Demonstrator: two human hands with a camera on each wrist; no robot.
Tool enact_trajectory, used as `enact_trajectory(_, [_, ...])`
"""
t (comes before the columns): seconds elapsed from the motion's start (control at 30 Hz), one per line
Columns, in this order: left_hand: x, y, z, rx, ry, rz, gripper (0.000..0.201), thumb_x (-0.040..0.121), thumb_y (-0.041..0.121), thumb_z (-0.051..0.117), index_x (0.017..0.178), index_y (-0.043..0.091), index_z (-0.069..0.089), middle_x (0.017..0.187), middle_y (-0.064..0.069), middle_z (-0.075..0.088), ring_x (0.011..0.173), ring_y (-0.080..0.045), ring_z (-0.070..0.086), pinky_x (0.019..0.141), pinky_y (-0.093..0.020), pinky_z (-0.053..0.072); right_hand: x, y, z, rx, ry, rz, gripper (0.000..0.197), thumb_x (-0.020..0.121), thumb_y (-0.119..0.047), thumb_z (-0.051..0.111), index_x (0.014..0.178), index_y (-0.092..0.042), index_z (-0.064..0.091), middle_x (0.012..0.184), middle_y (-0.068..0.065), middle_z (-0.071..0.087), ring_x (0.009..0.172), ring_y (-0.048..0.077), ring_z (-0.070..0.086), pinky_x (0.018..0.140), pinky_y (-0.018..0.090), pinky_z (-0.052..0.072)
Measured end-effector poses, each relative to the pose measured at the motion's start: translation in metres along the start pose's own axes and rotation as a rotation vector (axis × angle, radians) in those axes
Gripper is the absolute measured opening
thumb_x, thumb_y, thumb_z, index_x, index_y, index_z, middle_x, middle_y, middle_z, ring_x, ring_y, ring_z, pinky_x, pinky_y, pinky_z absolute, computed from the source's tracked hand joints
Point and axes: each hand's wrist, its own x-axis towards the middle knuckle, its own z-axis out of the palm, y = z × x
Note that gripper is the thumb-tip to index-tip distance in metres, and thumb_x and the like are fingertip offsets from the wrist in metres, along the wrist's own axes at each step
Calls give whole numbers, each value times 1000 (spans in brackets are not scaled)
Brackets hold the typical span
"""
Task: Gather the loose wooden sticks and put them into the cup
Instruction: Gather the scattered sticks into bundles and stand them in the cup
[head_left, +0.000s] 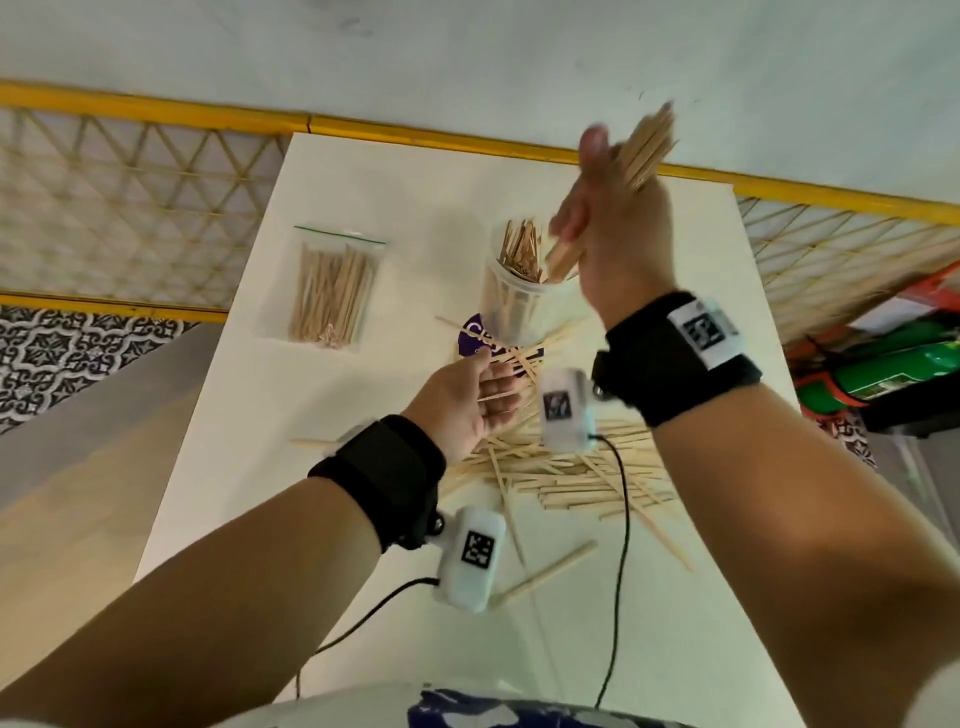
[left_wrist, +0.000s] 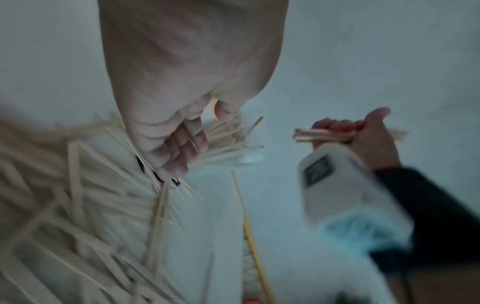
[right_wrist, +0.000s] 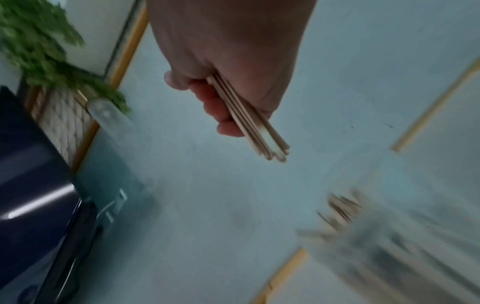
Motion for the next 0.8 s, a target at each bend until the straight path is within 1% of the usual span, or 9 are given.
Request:
enact_trajectory(0.1, [15, 0, -16, 440, 73, 236, 33, 99, 32, 41, 90, 16, 69, 86, 11, 43, 77, -29, 47, 74, -27, 42, 39, -3, 0, 54, 28, -71, 32, 89, -36, 63, 63, -17, 56, 53, 0, 62, 66, 29, 65, 75, 38, 56])
enact_trajectory(0.13, [23, 2, -22, 657, 114, 335, 33, 98, 30, 41, 99, 10, 67, 103, -12, 20, 75, -32, 47, 71, -25, 42, 47, 8, 1, 13, 5, -40, 26, 82, -36, 68, 69, -15, 61, 59, 0, 67, 73, 26, 69, 83, 41, 56])
enact_trajectory(0.17, [33, 4, -27, 830, 158, 426, 34, 96, 31, 42, 103, 9, 68, 91, 11, 48, 80, -27, 55, 72, -25, 44, 51, 20, 0, -62, -23, 3, 27, 74, -39, 71, 75, -13, 66, 67, -2, 72, 80, 21, 71, 88, 41, 54])
enact_trajectory(0.2, [44, 7, -32, 954, 204, 490, 40, 94, 34, 43, 117, 9, 63, 108, -10, 66, 95, -25, 60, 82, -28, 47, 53, 33, -3, -144, -55, 25, 35, 67, -43, 72, 82, -12, 69, 77, -4, 74, 86, 14, 70, 91, 38, 53])
enact_trajectory(0.23, [57, 11, -37, 1033, 235, 537, 45, 91, 38, 44, 125, 11, 57, 117, -2, 59, 110, -24, 57, 94, -32, 46, 53, 46, -9, -188, -80, 20, 40, 65, -47, 72, 88, -14, 70, 89, -8, 74, 92, 9, 68, 93, 33, 52])
enact_trajectory(0.37, [105, 26, -44, 1412, 303, 636, 56, 90, 39, 43, 141, 17, 36, 149, -10, 35, 139, -34, 26, 114, -47, 24, 52, 81, -49, -66, 95, 18, 27, 90, -43, 57, 102, -22, 68, 111, -11, 68, 103, -11, 58, 82, 3, 40])
enact_trajectory(0.43, [117, 31, -42, 1591, 279, 603, 60, 93, 42, 39, 147, 20, 27, 157, -8, 22, 144, -35, 12, 117, -50, 16, 54, 105, -67, -224, 181, 102, 27, 94, -35, 53, 106, -18, 69, 113, -6, 68, 101, -4, 59, 83, 8, 41])
enact_trajectory(0.63, [106, -5, -49, 1791, 151, 621, 62, 98, 42, 32, 152, 14, 17, 161, -6, 8, 148, -31, -1, 120, -46, 5, 16, 184, -68, -881, -454, 227, 42, 101, -35, 37, 139, -22, 49, 147, 5, 47, 138, 23, 40, 113, 36, 31])
enact_trajectory(0.8, [58, -57, -62, 1763, 4, 731, 68, 92, 45, 31, 144, 1, 33, 152, -21, 30, 141, -41, 23, 116, -48, 19, -68, 198, -60, -1096, -550, 106, 49, 97, -44, 40, 141, -23, 45, 155, -4, 34, 145, 21, 23, 116, 44, 21])
